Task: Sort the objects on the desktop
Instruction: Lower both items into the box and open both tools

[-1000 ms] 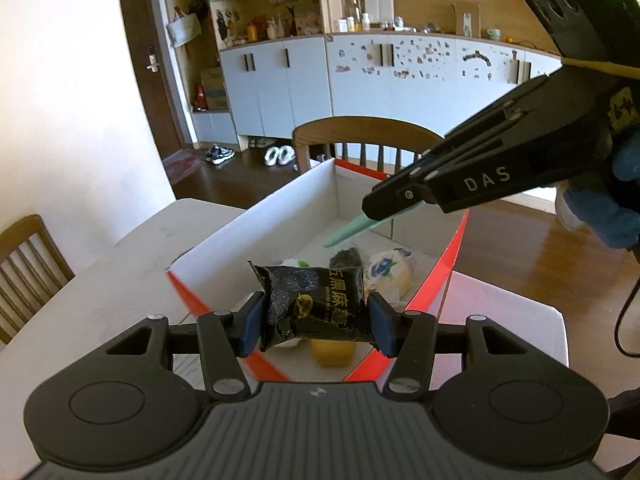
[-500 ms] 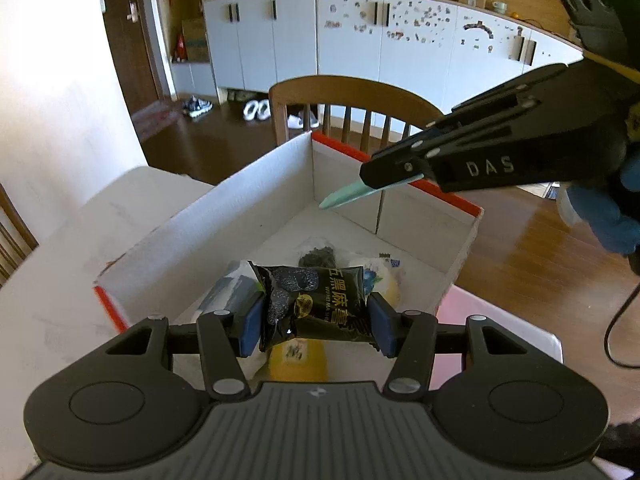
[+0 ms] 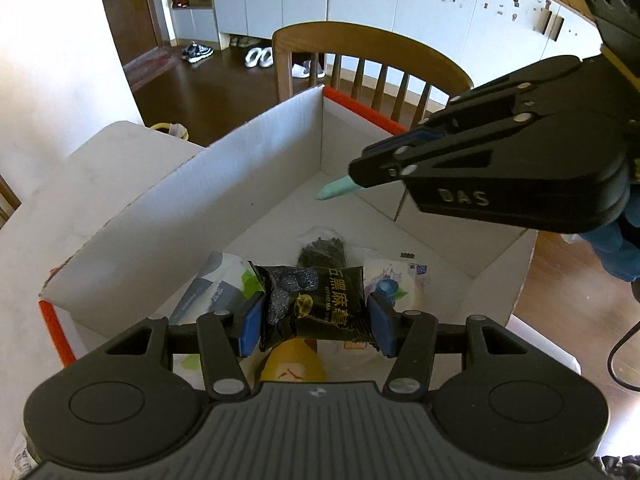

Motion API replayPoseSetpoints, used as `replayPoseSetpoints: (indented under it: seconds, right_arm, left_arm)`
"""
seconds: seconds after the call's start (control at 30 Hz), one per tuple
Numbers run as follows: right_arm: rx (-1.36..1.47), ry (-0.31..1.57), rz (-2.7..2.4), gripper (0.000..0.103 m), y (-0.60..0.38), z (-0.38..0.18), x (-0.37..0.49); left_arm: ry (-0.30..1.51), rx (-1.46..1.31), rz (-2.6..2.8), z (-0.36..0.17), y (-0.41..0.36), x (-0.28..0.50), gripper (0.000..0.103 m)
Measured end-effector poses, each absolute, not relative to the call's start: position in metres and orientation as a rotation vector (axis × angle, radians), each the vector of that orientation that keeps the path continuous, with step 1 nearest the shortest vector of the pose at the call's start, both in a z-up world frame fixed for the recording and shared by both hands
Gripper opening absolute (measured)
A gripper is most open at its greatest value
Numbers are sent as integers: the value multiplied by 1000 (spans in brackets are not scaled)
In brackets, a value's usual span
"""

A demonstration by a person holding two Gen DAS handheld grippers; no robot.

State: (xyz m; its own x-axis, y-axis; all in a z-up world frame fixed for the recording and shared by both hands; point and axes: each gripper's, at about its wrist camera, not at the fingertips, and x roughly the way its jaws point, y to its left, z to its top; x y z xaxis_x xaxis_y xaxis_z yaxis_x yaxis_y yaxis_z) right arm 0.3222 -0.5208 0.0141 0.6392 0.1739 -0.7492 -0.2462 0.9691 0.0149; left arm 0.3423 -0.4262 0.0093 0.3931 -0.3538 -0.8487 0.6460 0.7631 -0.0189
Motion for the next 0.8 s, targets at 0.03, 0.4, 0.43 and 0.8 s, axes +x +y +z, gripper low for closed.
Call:
replayPoseSetpoints:
  seconds: [0.03, 0.4, 0.43, 0.8]
  right_arm:
    - [-89, 849, 236, 7, -521, 12, 325]
    - [-117, 896, 227, 7, -517, -8, 345]
    - [-117, 901, 230, 7, -516, -9, 345]
    - [-137, 928, 245, 8, -517, -20, 345]
  left_arm:
    - [979, 345, -650, 8, -428, 343, 54]
    - [1030, 388, -614, -8, -436, 355, 54]
    - [1034, 387, -614, -9, -437, 356, 54]
    - [1085, 419, -603, -19, -445, 360, 54]
